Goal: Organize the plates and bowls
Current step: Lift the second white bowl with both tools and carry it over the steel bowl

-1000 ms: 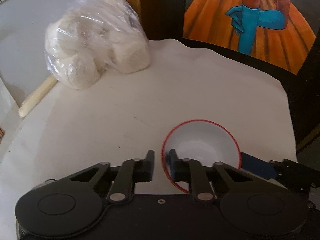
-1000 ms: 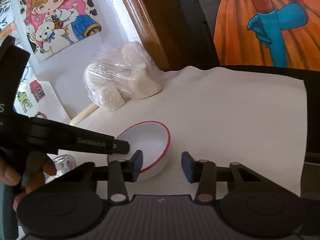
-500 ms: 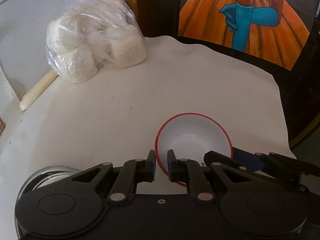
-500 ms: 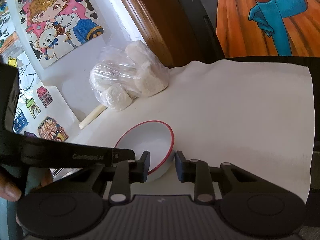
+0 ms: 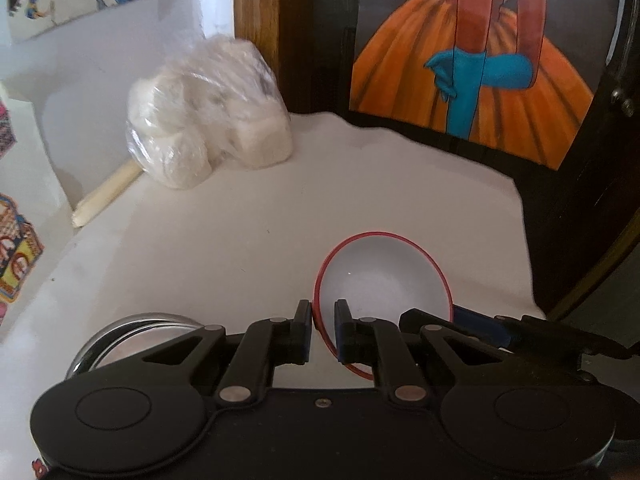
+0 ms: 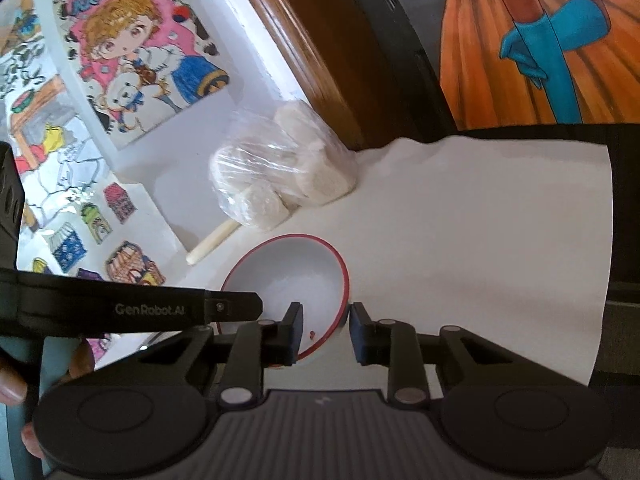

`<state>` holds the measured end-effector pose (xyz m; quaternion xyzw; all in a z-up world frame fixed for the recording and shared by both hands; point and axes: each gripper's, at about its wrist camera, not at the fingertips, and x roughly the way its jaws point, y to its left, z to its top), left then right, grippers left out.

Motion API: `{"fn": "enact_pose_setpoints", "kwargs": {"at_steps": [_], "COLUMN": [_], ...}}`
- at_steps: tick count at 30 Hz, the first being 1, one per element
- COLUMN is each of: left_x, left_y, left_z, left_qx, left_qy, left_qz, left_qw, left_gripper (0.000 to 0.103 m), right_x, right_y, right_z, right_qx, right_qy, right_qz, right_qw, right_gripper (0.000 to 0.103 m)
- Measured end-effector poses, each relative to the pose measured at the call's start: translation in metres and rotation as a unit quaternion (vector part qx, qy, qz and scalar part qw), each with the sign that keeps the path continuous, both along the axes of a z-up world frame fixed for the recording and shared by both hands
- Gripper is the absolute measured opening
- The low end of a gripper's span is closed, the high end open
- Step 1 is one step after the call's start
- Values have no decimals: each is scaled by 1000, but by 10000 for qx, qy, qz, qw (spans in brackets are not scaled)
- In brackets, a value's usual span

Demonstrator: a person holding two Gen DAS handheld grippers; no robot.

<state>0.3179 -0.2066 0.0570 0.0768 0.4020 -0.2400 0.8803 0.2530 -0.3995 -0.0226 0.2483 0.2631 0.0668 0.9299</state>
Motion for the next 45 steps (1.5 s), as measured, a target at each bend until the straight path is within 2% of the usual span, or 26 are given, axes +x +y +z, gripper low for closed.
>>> {"fn": "enact_pose_setpoints", "kwargs": {"at_steps": [10, 22, 33, 45], "left_x": [-47, -105, -147, -166], "left_y": [46, 105, 151, 183], "left_z": [29, 30, 31, 13], "left_qx": [-566, -1077, -1229, -1333], "left_qy": [-215, -242, -435, -182], "left_qz": [155, 396, 538, 727], "left_qw": [9980, 9931, 9900, 9882], "left_gripper": [12, 12, 12, 12], "right_x": [-37, -88, -128, -150], "right_y": [24, 64, 103, 127], "right_z": [32, 50, 47, 42], "right_qx": [-95, -224, -381, -463], "right_qy": [-332, -490, -463, -290], "right_qz": [189, 492, 967, 1382], "right_qw": [9992, 9973, 9935, 9889], "right_gripper": [30, 30, 30, 30]}}
